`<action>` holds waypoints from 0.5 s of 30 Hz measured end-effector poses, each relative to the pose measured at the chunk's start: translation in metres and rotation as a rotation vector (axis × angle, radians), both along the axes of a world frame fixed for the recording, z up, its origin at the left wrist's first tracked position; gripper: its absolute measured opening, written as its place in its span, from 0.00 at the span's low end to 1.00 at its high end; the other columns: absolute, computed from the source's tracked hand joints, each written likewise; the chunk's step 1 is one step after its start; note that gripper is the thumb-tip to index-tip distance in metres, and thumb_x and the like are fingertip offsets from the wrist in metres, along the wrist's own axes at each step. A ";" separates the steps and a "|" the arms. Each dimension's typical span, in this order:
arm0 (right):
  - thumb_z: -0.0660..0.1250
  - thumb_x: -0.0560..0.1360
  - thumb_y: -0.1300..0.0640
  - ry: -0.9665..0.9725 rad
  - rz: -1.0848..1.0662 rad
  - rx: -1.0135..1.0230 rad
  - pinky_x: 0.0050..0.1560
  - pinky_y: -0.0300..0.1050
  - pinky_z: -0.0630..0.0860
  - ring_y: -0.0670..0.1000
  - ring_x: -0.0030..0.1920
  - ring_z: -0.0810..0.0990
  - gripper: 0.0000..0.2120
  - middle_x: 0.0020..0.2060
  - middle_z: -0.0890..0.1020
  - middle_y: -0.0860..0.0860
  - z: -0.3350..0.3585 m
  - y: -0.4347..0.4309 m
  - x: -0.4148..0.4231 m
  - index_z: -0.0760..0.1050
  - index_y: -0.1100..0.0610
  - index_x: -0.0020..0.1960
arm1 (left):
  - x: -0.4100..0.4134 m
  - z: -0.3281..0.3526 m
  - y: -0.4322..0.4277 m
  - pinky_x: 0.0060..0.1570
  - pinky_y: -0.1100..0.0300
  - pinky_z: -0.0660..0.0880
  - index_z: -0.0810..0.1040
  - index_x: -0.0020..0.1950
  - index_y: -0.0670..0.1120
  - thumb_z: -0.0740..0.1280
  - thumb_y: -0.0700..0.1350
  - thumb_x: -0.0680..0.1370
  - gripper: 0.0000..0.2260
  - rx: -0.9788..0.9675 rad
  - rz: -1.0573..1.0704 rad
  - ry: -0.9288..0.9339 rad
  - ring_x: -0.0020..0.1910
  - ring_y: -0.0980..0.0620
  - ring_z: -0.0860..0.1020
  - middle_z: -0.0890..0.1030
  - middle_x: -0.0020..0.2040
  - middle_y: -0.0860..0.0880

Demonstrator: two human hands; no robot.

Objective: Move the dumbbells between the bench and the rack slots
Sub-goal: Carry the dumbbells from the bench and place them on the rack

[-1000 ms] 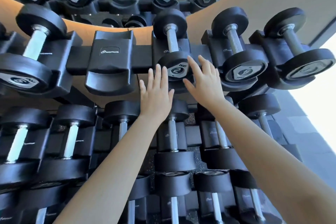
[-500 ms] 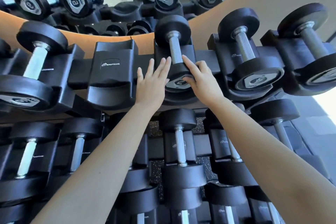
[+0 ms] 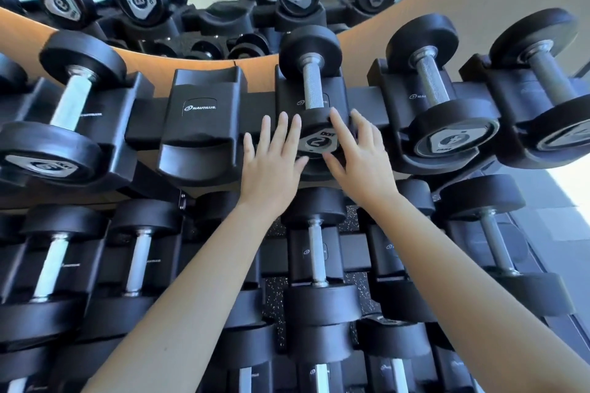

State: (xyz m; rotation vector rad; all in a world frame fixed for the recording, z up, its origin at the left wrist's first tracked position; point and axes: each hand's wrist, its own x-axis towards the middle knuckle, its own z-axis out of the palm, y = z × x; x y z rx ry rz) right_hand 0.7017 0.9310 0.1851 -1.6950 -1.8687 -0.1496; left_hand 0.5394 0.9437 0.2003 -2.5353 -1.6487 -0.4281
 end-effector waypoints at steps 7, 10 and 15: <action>0.69 0.71 0.55 -0.022 0.033 -0.141 0.56 0.73 0.66 0.71 0.64 0.67 0.27 0.65 0.70 0.66 -0.018 -0.070 -0.017 0.68 0.58 0.68 | -0.010 -0.017 -0.081 0.65 0.37 0.57 0.60 0.73 0.42 0.52 0.52 0.78 0.25 -0.059 0.118 -0.051 0.72 0.39 0.58 0.62 0.73 0.42; 0.67 0.71 0.54 -0.037 0.111 -0.170 0.54 0.72 0.68 0.70 0.63 0.70 0.25 0.64 0.72 0.64 -0.020 -0.091 -0.030 0.70 0.58 0.67 | -0.020 -0.019 -0.115 0.62 0.36 0.61 0.65 0.70 0.42 0.51 0.52 0.78 0.24 -0.053 0.209 -0.068 0.70 0.38 0.62 0.66 0.71 0.42; 0.64 0.70 0.52 -0.087 0.264 -0.213 0.53 0.70 0.70 0.68 0.61 0.73 0.24 0.63 0.75 0.62 -0.023 -0.124 -0.065 0.72 0.58 0.65 | -0.047 -0.024 -0.175 0.60 0.35 0.64 0.70 0.67 0.41 0.51 0.51 0.77 0.23 -0.055 0.343 -0.063 0.67 0.37 0.66 0.70 0.68 0.40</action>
